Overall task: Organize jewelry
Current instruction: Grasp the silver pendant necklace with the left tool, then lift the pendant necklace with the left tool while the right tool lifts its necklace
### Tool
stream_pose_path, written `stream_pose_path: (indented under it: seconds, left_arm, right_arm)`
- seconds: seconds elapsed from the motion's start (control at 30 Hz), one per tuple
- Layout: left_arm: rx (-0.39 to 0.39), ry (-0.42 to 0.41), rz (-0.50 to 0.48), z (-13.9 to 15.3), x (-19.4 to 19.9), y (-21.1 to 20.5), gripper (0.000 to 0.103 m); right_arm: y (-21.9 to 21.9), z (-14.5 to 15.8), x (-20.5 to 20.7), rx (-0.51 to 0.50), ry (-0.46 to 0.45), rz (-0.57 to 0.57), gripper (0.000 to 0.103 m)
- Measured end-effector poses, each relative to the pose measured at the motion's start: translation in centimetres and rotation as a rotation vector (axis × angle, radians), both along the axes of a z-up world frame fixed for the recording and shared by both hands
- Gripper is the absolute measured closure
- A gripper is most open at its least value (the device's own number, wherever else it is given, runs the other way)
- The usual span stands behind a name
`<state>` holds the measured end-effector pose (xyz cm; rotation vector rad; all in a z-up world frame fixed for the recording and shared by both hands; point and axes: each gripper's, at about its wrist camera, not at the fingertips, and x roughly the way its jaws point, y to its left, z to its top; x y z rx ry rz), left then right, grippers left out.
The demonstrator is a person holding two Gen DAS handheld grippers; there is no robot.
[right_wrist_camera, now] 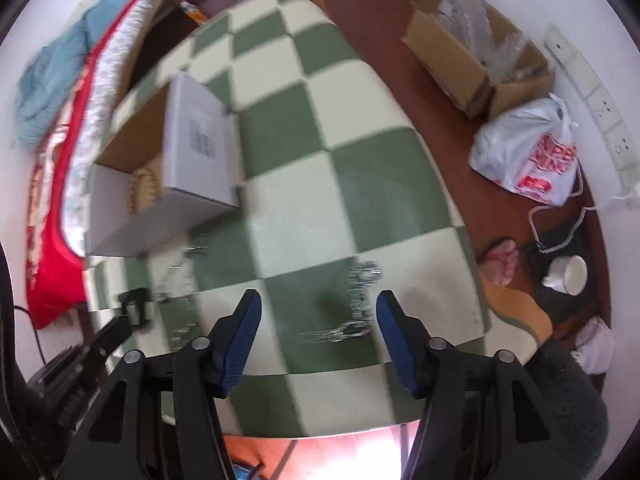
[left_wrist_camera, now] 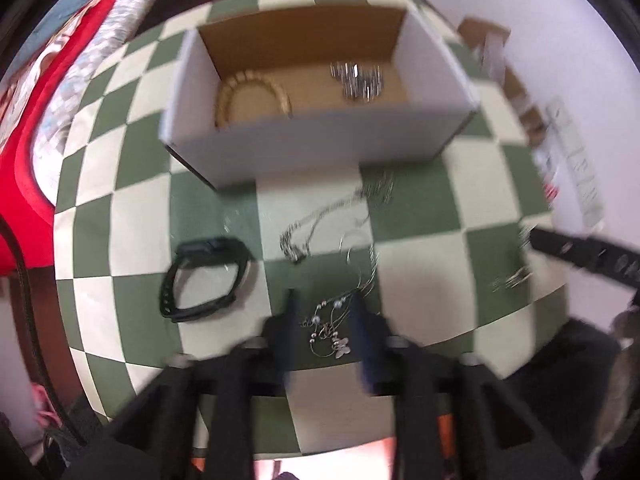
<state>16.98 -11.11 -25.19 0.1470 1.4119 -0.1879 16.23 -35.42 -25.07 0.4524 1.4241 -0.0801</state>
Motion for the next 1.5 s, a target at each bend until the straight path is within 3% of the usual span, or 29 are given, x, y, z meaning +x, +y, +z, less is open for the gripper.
stream_pose_path:
  seconds: [0.03, 0.2, 0.27, 0.3, 0.33, 0.37, 0.43, 0.5, 0.6, 0.9, 1.0, 1.07, 1.17, 1.27, 1.3, 1.5]
  left_arm:
    - [0.012, 0.02, -0.004, -0.7, -0.1, -0.2, 0.035]
    - [0.028, 0.029, 0.011, -2.6, -0.5, -0.3, 0.034]
    - [0.023, 0.014, 0.013, -2.5, -0.6, -0.3, 0.039]
    - [0.008, -0.002, 0.005, -2.2, -0.6, -0.4, 0.057]
    - [0.01, -0.023, -0.006, -1.9, -0.7, -0.5, 0.091]
    - [0.015, -0.024, -0.016, -1.8, -0.7, -0.6, 0.096]
    - [0.027, -0.018, -0.029, -1.8, -0.7, -0.9, 0.097]
    - [0.008, -0.022, -0.017, -1.6, -0.4, -0.8, 0.103]
    - [-0.035, -0.025, 0.015, -0.6, -0.4, 0.0, 0.103]
    - [-0.156, -0.138, 0.074, 6.6, 0.1, 2.9, 0.103]
    - [-0.197, -0.139, 0.07, 7.6, 0.6, 3.4, 0.103]
    - [-0.224, -0.077, 0.089, 6.3, 1.2, 3.9, 0.101]
    - [-0.252, 0.08, 0.131, 2.5, 2.1, 3.9, 0.093]
    - [-0.223, 0.128, 0.147, 0.0, 2.5, 3.7, 0.065]
    - [-0.213, 0.134, 0.142, -0.4, 2.6, 3.5, 0.046]
    - [-0.064, 0.141, 0.02, -1.9, 3.0, 0.0, 0.042]
  right_arm:
    - [-0.3, -0.5, -0.1, -0.011, 0.013, -0.004, 0.041]
    - [-0.7, -2.5, -0.4, -0.021, 0.062, -0.008, 0.041]
    - [-0.4, -3.1, -0.4, -0.035, 0.079, 0.003, 0.04]
    - [0.0, -3.1, -0.3, -0.052, 0.072, 0.016, 0.04]
    - [0.4, -3.1, -0.2, -0.072, 0.075, 0.028, 0.04]
    - [0.8, -3.1, -0.2, -0.094, 0.08, 0.044, 0.042]
    - [2.0, -3.0, -0.2, -0.173, 0.074, 0.095, 0.059]
    - [3.2, -2.9, -0.3, -0.257, 0.063, 0.158, 0.096]
    - [4.1, -2.8, -0.5, -0.283, 0.049, 0.194, 0.098]
    - [3.7, 0.7, -1.6, -0.106, -0.06, 0.102, 0.1]
    - [3.7, 2.3, -1.5, -0.076, -0.089, 0.098, 0.1]
    - [3.4, 3.2, -1.3, -0.066, -0.111, 0.097, 0.1]
    - [3.6, 4.3, -1.0, -0.058, -0.127, 0.095, 0.1]
    - [3.3, 4.1, -0.5, -0.054, -0.115, 0.09, 0.1]
    - [3.3, 3.9, -0.4, -0.056, -0.109, 0.089, 0.1]
    - [2.7, 2.2, -0.2, -0.046, -0.071, 0.065, 0.1]
